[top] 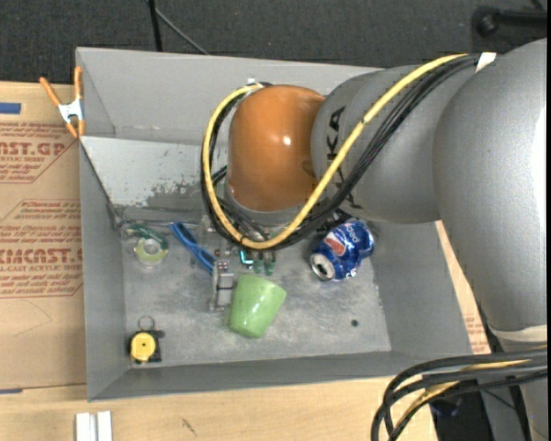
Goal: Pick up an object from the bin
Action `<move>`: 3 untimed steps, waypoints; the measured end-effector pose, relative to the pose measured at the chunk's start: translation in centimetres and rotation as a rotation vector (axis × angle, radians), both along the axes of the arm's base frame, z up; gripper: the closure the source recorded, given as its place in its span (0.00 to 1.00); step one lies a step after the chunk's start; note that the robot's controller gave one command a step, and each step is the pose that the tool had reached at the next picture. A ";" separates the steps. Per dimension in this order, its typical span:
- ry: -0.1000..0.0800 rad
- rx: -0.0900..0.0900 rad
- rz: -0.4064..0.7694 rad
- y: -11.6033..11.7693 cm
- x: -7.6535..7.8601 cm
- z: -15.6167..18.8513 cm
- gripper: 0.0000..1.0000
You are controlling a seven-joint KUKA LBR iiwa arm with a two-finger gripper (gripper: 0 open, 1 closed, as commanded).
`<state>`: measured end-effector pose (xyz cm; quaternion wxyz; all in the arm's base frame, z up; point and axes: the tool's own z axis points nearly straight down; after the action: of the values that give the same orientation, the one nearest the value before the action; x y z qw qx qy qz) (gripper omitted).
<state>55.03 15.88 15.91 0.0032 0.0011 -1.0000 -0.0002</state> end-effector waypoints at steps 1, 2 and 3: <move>-0.003 -0.003 -0.243 -2.7 3.7 -9.3 0.00; -0.003 -0.002 -0.241 -2.6 3.7 -9.3 0.00; -0.004 0.000 -0.241 -2.6 3.8 -9.3 0.00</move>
Offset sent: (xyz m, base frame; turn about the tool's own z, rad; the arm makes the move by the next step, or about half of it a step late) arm 0.0386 -0.0271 -0.0891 0.2427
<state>58.79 13.31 6.60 0.0011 -0.1190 -0.9929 -0.0003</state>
